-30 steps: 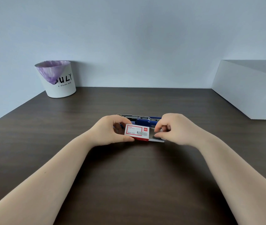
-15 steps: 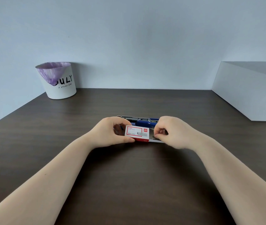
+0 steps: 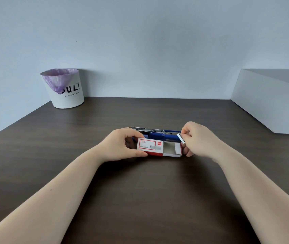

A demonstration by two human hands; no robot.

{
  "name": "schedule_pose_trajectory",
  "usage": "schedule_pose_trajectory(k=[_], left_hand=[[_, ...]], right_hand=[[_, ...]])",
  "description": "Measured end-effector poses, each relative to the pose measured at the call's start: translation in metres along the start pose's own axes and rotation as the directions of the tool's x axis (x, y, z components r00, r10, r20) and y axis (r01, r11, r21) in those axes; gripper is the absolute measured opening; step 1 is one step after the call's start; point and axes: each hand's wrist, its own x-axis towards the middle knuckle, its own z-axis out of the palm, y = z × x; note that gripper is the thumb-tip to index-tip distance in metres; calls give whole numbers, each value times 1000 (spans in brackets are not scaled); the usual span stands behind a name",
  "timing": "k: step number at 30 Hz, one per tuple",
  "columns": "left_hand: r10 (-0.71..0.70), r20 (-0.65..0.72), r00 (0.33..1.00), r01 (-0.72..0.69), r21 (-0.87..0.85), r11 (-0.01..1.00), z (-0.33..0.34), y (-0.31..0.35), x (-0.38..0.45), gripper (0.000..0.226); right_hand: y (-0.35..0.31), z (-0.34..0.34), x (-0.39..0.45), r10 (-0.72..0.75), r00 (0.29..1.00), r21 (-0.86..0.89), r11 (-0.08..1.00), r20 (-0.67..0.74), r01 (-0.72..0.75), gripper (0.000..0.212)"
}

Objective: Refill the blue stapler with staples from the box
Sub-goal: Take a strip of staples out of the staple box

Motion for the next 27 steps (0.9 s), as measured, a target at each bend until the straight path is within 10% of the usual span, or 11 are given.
schedule_pose_trajectory(k=[16, 27], left_hand=[[4, 39, 999, -5, 19, 1000, 8, 2, 2, 37], [2, 55, 998, -2, 10, 1000, 8, 5, 1, 38]], right_hand=[[-13, 21, -6, -24, 999, 246, 969, 48, 12, 11], [-4, 10, 7, 239, 965, 693, 714, -106, -101, 17]])
